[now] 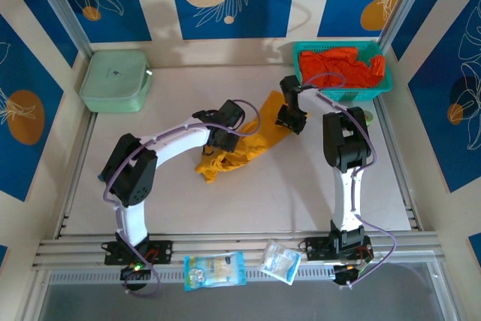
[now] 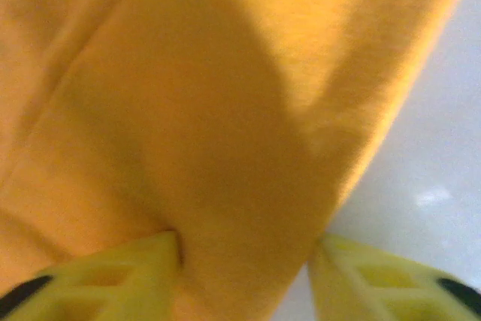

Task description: Fold and stack the t-shirts

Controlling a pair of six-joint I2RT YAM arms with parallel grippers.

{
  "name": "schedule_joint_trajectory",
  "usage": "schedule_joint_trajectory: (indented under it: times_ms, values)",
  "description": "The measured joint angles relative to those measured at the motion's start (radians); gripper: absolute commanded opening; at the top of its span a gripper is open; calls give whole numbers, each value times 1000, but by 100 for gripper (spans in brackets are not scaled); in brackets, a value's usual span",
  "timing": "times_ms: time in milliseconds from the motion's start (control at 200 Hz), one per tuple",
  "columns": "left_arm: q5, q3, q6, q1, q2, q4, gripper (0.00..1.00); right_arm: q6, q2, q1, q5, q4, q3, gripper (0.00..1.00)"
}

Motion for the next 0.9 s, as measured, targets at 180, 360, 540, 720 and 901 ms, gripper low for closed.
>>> schedule_joint_trajectory:
  times_ms: [180,360,540,720,901]
  values:
    - [-47,1,-11,12,3,19,0,14,1,-5,-18,15,2,4]
    - [-68,-11,-18,21,-26,36,0,11,-6,-2,-17,18,2,0]
    - [-63,-53,-19,21,-231,28,0,-30,-63,16,14,-9,24,0]
    - [-44,-96,-29,19,-513,18,0,-111,-118,74,74,-32,148,0]
    - [-24,-166,-67,18,-659,-27,0,-196,-111,117,75,-48,297,0]
